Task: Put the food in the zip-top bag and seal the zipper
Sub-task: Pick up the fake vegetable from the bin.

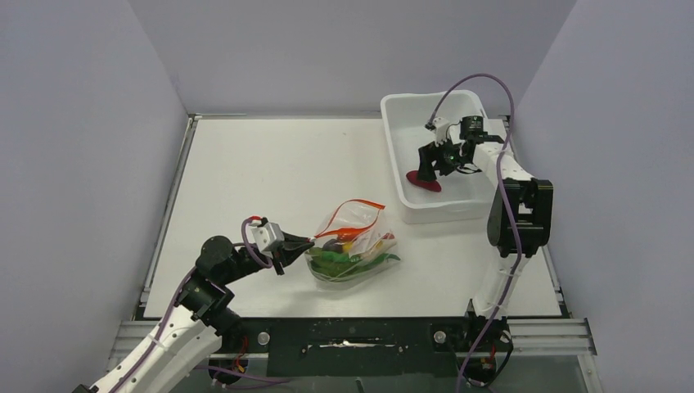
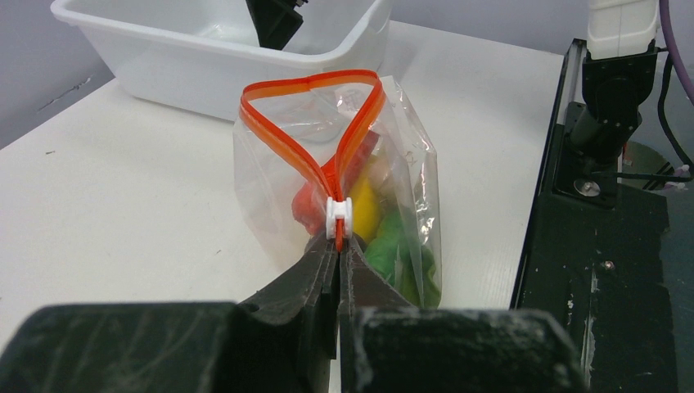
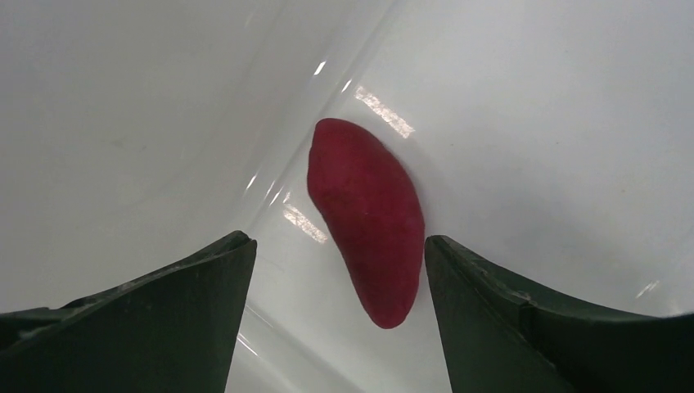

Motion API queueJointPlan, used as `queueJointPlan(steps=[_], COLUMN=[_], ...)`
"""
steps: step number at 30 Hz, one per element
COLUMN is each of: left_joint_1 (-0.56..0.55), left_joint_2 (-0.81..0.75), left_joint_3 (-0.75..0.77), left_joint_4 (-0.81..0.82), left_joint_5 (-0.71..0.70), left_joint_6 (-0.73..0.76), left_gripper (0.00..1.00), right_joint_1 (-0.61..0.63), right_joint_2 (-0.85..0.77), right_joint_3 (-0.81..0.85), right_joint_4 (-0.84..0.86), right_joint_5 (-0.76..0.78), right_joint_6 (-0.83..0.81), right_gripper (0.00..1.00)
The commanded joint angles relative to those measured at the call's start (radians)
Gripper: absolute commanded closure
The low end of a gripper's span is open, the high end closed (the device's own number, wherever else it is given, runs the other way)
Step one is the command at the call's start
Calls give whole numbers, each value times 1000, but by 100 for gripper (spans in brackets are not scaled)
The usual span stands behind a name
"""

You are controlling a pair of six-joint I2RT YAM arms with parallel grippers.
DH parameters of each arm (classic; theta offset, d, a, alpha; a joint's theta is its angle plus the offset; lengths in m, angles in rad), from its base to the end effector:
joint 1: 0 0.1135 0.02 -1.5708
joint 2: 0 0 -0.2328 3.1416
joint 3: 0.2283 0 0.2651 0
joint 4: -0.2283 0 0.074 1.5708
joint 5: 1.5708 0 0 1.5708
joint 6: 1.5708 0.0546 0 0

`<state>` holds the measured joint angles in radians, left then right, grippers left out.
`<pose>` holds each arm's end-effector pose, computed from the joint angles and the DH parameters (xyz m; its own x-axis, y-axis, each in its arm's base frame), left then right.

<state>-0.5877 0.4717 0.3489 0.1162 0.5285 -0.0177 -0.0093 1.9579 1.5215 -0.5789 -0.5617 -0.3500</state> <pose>0.1490 -0.1324 0.2464 -0.0214 -0.0041 -0.9998 0.8982 0.4391 -0.0210 0.4309 0.0251 0.1722 -0.7045 -0.2837 -0.6506 -0.5478 0.8002 0.2443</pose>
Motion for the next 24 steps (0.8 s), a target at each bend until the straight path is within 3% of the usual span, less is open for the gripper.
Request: queueJointPlan(steps=[1,12,17,21,24], left_joint_1=[-4,-3,-3,-4,-3], left_joint_2=[-16,0,10,17,26], left_joint_3=[62,71,74,69,66], left_joint_4=[-16,-23,-17,-9,-9], left_joint_5=[15,5,-1,7,10], left_joint_6=[7,13,12,12,31], left_gripper=[100,100,100,100,100], right_joint_1=[21,80,85,84,84], right_joint_2=[10,104,107,99,64], right_joint_3=[63,112,89,72,40], right_joint_4=[-48,-10,10,28,85], right_joint_5=[-64,179,163,157,169], right_joint_6=[-119,-153,-164,-159,-113], right_gripper=[22,20,30,49,52])
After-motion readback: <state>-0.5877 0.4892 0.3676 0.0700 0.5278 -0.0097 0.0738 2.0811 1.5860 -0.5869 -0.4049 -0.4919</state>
